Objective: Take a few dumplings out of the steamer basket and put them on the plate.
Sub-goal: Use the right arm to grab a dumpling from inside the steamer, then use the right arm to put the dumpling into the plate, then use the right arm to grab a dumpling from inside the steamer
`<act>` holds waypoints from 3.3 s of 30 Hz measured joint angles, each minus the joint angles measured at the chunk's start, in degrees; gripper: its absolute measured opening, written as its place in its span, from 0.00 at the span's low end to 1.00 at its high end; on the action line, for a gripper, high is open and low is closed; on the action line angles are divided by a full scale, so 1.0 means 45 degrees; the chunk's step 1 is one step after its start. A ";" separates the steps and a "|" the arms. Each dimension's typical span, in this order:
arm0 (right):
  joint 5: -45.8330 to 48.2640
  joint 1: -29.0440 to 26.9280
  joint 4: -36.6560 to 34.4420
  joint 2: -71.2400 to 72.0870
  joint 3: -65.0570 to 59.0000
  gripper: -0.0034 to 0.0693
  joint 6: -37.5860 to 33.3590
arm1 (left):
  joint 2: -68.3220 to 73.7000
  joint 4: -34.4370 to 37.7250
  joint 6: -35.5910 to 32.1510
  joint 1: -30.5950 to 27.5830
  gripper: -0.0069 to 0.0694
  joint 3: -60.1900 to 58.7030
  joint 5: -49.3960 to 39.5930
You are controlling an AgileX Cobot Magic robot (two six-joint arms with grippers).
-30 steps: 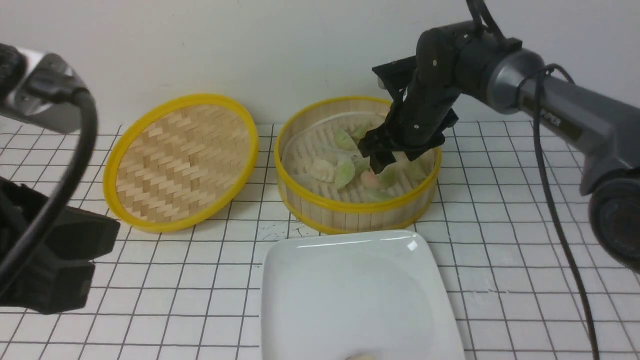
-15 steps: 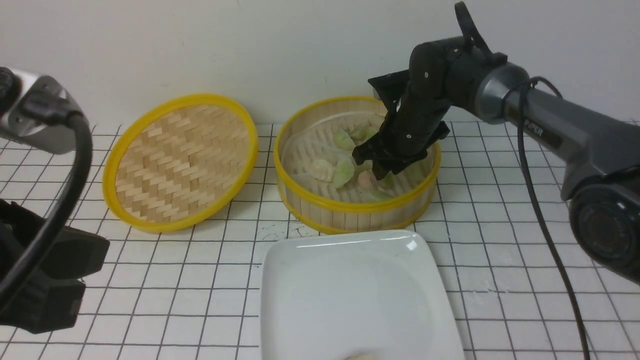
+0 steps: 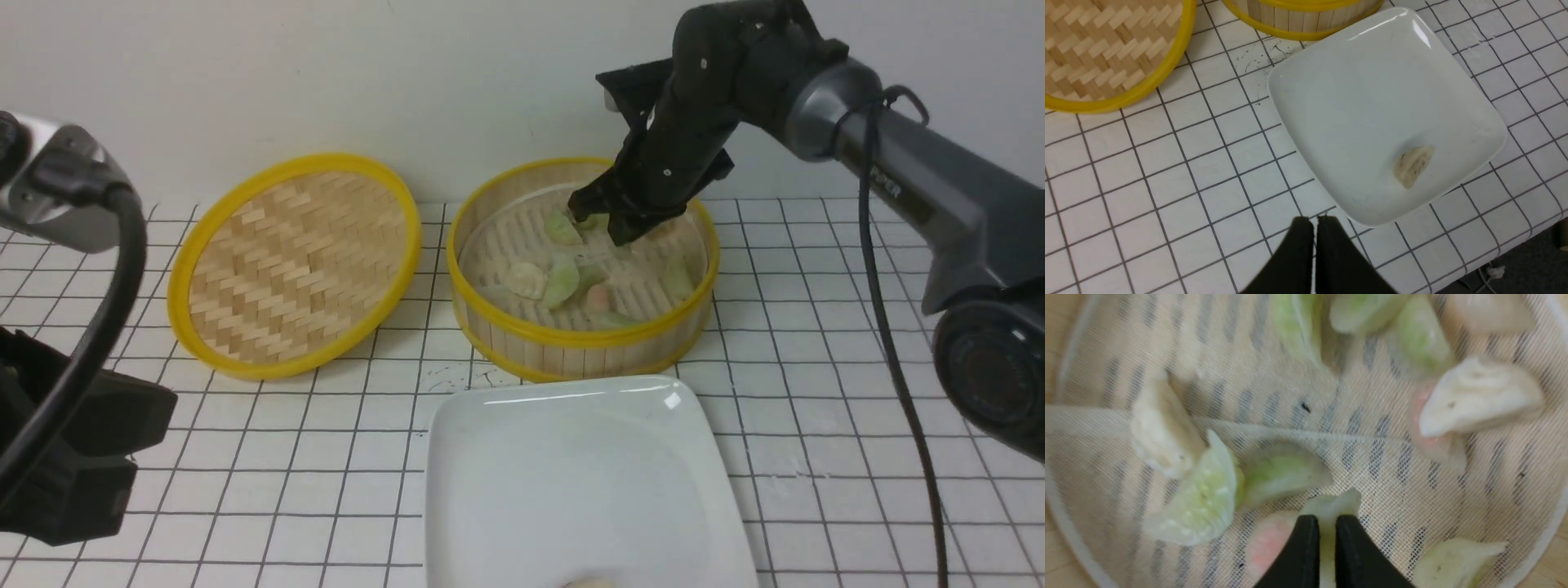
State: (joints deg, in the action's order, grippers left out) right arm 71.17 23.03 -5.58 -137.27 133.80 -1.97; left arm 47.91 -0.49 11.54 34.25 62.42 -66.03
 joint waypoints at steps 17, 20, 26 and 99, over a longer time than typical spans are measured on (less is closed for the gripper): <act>0.0127 0.0066 -0.0225 0.2751 -0.2758 0.04 -0.0040 | 0.0000 -0.0318 0.0000 0.0000 0.08 0.0000 -0.0301; -0.0377 0.0066 -0.0044 0.2280 -0.2785 0.11 0.0107 | 0.0000 -0.0318 0.0000 0.0000 0.08 0.0000 -0.0301; -0.2001 0.0066 0.0124 0.1116 -0.2785 0.34 0.0139 | 0.0000 -0.0305 0.0000 0.0000 0.08 0.0000 -0.0378; -0.1163 0.0513 0.0293 -0.0487 -0.1500 0.27 0.1428 | 0.0000 -0.0184 -0.0118 0.0000 0.08 0.0000 -0.1099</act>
State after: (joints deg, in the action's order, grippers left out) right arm 65.93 25.34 -4.26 -139.46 127.05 4.46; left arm 47.91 -1.32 11.00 34.25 62.42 -70.97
